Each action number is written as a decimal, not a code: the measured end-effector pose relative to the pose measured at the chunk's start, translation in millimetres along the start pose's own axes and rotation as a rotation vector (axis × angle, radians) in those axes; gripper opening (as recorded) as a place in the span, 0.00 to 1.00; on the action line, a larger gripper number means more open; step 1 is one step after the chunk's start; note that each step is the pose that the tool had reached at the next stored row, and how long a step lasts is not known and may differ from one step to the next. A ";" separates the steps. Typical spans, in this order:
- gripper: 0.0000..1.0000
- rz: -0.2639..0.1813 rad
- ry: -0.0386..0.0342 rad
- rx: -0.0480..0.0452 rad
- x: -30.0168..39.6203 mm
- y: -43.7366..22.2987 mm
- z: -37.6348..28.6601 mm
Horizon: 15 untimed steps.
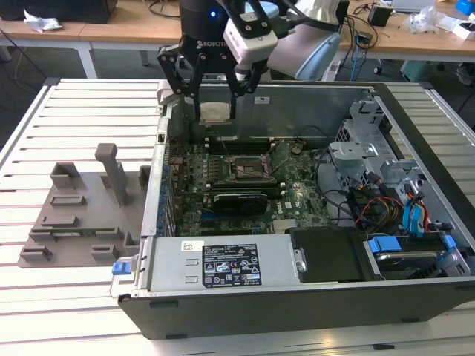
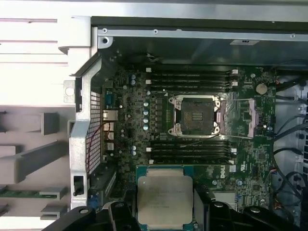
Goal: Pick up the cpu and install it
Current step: 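Pick up the cpu and move it towards the insertion slot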
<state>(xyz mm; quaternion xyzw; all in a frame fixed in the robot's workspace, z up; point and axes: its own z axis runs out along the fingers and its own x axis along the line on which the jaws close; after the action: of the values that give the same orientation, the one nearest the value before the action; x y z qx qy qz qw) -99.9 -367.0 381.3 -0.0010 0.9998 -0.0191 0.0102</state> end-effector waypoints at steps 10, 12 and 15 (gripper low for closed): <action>0.55 0.000 0.0001 0.0000 -18.6 2.3 1.4; 0.55 0.000 0.0000 0.0001 -23.5 2.9 1.7; 0.55 0.000 0.0000 0.0000 -28.0 3.4 2.0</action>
<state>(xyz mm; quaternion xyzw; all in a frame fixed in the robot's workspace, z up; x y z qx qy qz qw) -71.9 -363.6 379.7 -0.0010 0.9998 -0.0191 0.0102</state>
